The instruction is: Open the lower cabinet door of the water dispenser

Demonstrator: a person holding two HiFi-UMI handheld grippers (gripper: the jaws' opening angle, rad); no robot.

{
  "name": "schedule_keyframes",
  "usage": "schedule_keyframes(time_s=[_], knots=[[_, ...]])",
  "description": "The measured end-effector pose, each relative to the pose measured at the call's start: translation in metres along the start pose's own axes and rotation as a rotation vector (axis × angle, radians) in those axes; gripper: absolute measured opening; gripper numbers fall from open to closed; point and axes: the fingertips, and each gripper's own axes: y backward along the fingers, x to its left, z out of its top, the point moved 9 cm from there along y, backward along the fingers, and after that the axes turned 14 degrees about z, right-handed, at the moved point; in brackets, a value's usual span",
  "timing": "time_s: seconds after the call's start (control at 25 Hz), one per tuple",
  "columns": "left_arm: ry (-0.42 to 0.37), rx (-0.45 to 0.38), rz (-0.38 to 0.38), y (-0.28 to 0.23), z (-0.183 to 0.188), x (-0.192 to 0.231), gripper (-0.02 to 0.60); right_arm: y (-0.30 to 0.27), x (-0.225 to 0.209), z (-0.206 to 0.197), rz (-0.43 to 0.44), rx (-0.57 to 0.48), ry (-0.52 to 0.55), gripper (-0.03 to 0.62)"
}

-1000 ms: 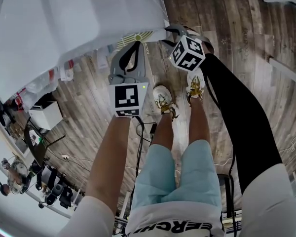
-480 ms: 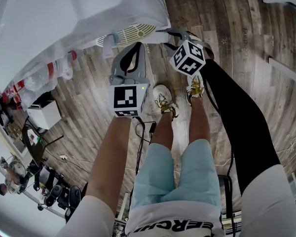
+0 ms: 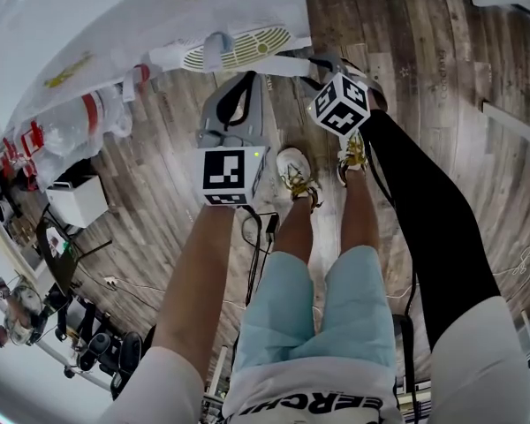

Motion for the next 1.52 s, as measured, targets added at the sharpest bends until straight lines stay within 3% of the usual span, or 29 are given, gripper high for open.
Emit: schedule_keyframes(time_s=[1.0, 1.52], knots=[[-0.005, -0.006, -0.007, 0.045, -0.029, 0.01, 0.057, -0.011, 0.067, -0.003, 0.0, 0.061, -0.035, 0.164], [0.01, -0.014, 0.039, 0.071, -0.032, 0.02, 0.057, -0.022, 0.105, 0.001, 0.04, 0.084, 0.024, 0.164]])
